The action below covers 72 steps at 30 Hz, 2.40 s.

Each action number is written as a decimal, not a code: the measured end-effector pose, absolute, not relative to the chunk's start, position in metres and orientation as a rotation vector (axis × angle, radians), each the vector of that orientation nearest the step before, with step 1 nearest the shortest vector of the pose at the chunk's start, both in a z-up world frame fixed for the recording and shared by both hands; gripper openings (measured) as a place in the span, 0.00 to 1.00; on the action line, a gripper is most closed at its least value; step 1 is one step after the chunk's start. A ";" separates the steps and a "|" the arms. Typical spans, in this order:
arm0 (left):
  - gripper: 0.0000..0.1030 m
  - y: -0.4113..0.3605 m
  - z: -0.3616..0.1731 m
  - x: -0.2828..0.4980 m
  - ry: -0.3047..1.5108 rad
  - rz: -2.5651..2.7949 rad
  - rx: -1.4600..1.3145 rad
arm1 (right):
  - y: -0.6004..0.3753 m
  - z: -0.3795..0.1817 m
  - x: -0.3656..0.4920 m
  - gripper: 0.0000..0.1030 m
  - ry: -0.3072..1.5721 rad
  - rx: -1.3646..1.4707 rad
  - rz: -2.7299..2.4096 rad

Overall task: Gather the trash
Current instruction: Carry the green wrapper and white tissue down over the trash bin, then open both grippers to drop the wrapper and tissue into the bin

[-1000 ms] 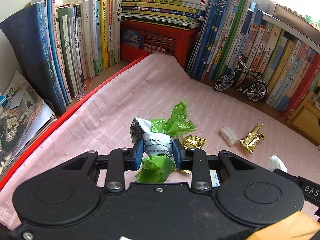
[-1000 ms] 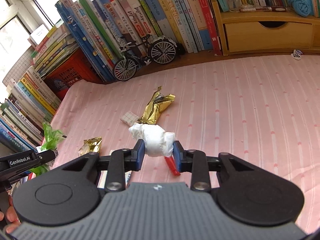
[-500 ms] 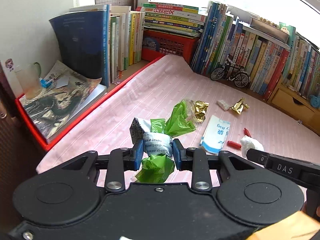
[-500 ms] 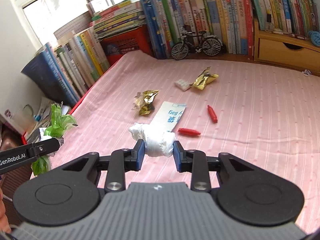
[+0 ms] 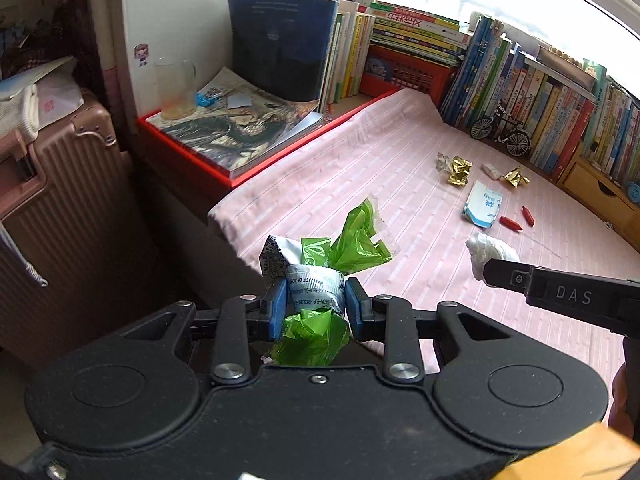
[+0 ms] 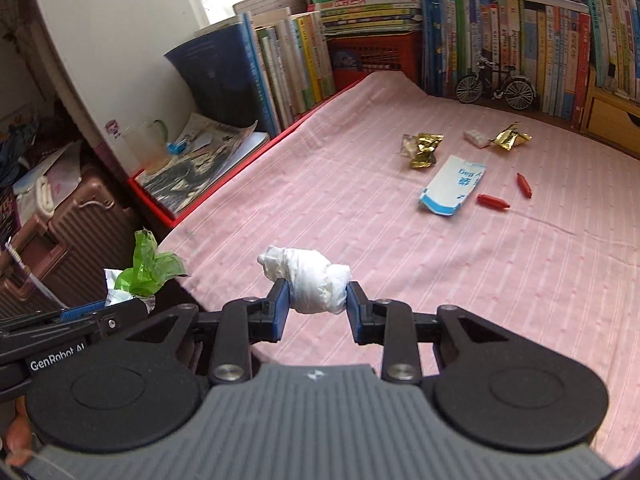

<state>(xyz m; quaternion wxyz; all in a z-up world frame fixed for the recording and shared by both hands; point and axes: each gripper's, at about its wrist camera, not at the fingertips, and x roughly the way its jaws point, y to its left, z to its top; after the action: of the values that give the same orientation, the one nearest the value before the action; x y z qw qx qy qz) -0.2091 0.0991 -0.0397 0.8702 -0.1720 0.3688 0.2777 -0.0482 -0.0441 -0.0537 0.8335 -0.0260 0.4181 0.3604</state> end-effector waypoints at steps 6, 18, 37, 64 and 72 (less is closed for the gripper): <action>0.28 0.092 -0.055 -0.256 0.808 0.604 -0.399 | -0.034 -0.060 -0.095 0.35 0.913 -0.102 0.821; 0.28 0.087 -0.108 -0.305 0.931 0.642 -0.509 | -0.026 -0.087 -0.136 0.35 1.010 -0.187 0.881; 0.29 0.074 -0.188 -0.318 1.101 0.631 -0.621 | -0.033 -0.148 -0.159 0.36 1.175 -0.273 0.895; 0.55 0.069 -0.184 -0.312 1.101 0.688 -0.609 | -0.033 -0.157 -0.164 0.60 1.205 -0.265 0.947; 0.72 0.072 -0.142 -0.306 1.016 0.820 -0.623 | -0.020 -0.138 -0.144 0.62 1.174 -0.333 1.035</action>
<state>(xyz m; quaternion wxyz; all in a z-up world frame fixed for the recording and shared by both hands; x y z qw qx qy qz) -0.3062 0.0716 -0.1424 0.7495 -0.2851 0.4649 0.3754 -0.1436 -0.0198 -0.1378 0.6968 -0.1493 0.5263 0.4638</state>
